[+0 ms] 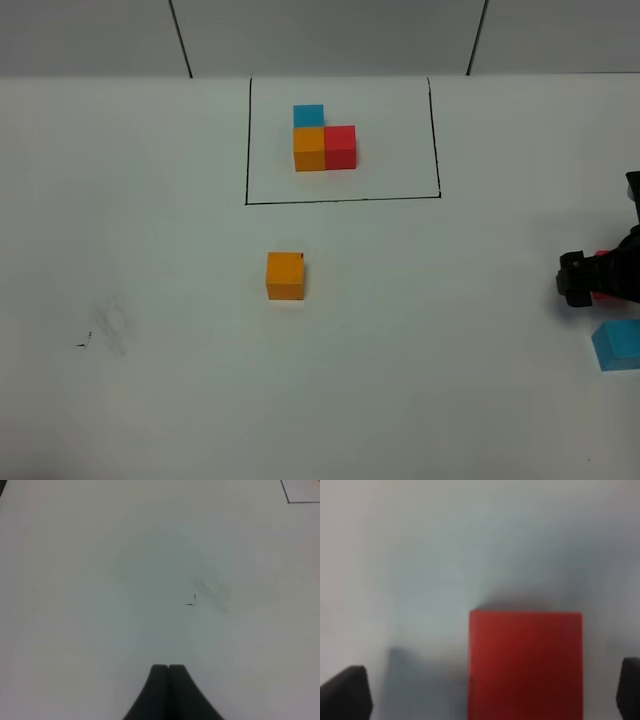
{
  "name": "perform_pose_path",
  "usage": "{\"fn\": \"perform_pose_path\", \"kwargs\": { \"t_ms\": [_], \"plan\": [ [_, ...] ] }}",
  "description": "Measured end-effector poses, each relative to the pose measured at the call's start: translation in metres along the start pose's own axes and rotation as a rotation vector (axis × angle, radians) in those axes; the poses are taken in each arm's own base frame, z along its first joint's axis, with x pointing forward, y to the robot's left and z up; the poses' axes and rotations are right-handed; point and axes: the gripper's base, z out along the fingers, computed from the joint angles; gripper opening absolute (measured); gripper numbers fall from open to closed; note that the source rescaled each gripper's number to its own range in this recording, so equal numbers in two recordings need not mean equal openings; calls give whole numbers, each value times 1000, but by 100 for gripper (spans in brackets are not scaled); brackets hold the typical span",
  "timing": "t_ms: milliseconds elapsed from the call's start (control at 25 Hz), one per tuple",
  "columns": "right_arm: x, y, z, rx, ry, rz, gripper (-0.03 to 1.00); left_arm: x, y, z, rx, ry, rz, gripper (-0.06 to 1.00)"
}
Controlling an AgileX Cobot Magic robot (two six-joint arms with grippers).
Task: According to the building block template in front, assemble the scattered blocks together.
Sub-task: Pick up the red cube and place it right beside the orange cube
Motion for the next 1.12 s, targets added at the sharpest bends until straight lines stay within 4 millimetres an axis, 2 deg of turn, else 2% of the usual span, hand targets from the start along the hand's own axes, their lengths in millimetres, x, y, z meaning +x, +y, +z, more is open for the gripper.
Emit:
{"fn": "perform_pose_path", "kwargs": {
  "t_ms": [200,560,1120],
  "plan": [
    [0,0,1,1,1,-1,90,0,0,0,0,0,0,0],
    [-2,0,2,5,-22,-3,43,0,0,0,0,0,0,0],
    [-4,-1,2,11,-43,-26,43,0,0,0,0,0,0,0]
  ]
}}
